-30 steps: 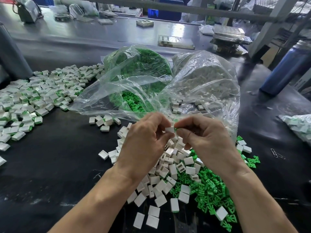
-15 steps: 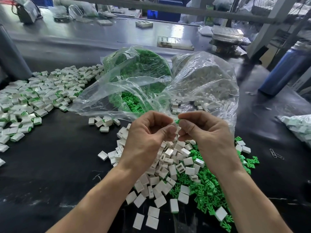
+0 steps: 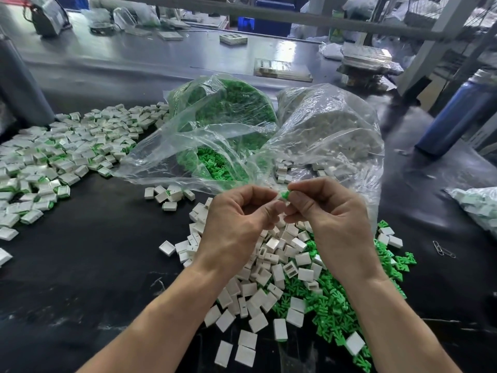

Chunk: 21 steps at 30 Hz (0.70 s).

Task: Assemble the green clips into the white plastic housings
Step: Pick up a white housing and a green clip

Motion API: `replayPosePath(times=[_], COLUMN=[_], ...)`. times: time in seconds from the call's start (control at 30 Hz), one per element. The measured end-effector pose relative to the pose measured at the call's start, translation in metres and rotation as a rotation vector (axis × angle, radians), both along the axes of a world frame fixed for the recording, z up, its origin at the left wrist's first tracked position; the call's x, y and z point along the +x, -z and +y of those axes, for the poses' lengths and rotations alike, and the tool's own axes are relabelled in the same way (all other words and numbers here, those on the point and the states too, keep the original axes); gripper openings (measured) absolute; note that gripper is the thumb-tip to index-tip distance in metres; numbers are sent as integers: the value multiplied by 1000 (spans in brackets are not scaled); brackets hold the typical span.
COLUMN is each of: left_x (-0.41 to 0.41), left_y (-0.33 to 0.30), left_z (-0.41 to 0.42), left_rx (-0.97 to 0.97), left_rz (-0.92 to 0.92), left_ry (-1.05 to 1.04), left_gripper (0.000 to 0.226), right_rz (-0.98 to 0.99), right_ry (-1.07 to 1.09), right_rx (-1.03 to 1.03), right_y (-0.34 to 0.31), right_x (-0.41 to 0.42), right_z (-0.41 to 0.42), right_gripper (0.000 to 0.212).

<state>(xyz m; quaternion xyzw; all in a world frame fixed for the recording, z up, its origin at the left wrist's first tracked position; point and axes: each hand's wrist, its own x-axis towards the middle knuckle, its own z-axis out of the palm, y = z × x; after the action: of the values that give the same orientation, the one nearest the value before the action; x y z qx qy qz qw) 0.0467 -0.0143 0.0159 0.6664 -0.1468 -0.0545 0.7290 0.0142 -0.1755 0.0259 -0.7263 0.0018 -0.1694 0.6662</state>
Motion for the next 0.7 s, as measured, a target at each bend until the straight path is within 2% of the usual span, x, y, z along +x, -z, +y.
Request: replayPosePath(times=[0.2, 0.43, 0.7], left_x=[-2, -5, -5], left_y=[2, 0, 0], left_z=[-2, -1, 1], left_rx=[96, 124, 282], left_rz=[-123, -166, -258], left_ry=[-93, -128, -145], left_gripper=[11, 18, 26], right_rz=[-74, -103, -81], right_ry=[0, 6, -9], right_rx=[-133, -146, -206], right_y=[4, 3, 5], right_x=[1, -1, -2], right_z=[6, 11, 9], right_gripper=[21, 21, 19])
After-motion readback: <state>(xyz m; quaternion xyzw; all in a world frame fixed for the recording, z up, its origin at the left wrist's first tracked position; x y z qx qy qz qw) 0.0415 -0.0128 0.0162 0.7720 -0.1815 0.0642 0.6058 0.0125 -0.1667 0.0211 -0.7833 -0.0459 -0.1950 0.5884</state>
